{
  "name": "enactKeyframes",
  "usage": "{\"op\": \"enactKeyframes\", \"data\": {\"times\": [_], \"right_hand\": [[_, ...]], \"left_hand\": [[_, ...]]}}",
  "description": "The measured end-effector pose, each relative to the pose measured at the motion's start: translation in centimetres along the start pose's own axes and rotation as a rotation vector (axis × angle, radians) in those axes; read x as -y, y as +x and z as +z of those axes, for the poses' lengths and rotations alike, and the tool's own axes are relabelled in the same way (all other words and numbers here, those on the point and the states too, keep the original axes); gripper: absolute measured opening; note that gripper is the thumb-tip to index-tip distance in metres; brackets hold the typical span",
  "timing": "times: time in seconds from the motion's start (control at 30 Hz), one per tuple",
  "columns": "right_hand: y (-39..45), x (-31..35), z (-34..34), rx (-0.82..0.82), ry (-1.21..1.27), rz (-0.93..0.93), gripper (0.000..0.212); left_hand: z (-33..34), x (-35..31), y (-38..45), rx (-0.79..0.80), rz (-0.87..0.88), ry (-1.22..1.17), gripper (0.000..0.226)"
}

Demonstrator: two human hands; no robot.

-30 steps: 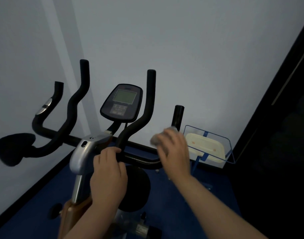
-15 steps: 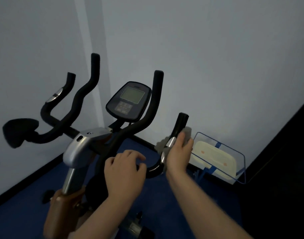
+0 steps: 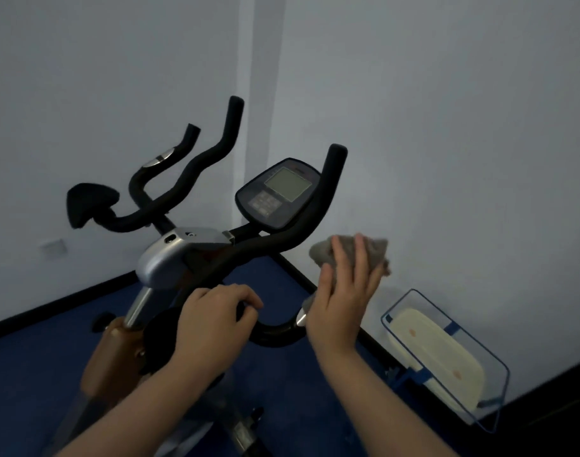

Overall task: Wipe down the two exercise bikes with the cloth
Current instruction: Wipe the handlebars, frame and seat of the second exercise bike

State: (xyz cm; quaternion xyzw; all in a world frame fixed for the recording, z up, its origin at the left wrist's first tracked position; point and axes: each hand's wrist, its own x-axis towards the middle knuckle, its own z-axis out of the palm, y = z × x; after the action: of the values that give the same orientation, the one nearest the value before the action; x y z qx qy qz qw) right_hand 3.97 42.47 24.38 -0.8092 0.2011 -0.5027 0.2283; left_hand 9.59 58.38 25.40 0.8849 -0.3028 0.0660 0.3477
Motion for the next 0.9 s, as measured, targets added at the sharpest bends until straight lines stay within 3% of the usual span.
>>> {"op": "enactKeyframes", "data": {"times": [0.1,0.2,0.3,0.4,0.57,0.67,0.77,0.9], "right_hand": [[2.7,-1.2,-2.0,0.228,-0.27,-0.261,0.031],[0.2,0.9,-2.4,0.446,-0.376,-0.46,0.024],[-2.3,2.6,-2.4,0.702,-0.323,-0.602,0.03],[1.5,1.2,-3.2,0.894,-0.414,-0.775,0.042],[-0.9,3.7,-1.3,0.817,-0.644,-0.666,0.016],[-1.5,4.9,0.6,0.884,-0.59,-0.547,0.028],[-1.5,3.5,-1.6,0.836,-0.45,-0.688,0.05],[-2.0,3.3,-3.0,0.956,-0.266,-0.75,0.05]], "left_hand": [[-0.1,-0.3,-0.1,-0.019,-0.014,-0.014,0.022],[-0.3,-0.4,-0.1,-0.054,-0.046,-0.072,0.019],[-0.5,0.1,-0.6,-0.232,-0.102,-0.109,0.017],[-0.7,1.0,-1.8,-0.4,-0.259,0.016,0.016],[-0.4,1.7,-1.8,-0.404,-0.43,0.028,0.008],[-0.4,1.6,-1.8,-0.416,-0.439,0.031,0.008],[-0.4,1.7,-1.9,-0.441,-0.434,0.016,0.007],[-0.3,1.8,-1.9,-0.442,-0.43,0.02,0.007]]}}
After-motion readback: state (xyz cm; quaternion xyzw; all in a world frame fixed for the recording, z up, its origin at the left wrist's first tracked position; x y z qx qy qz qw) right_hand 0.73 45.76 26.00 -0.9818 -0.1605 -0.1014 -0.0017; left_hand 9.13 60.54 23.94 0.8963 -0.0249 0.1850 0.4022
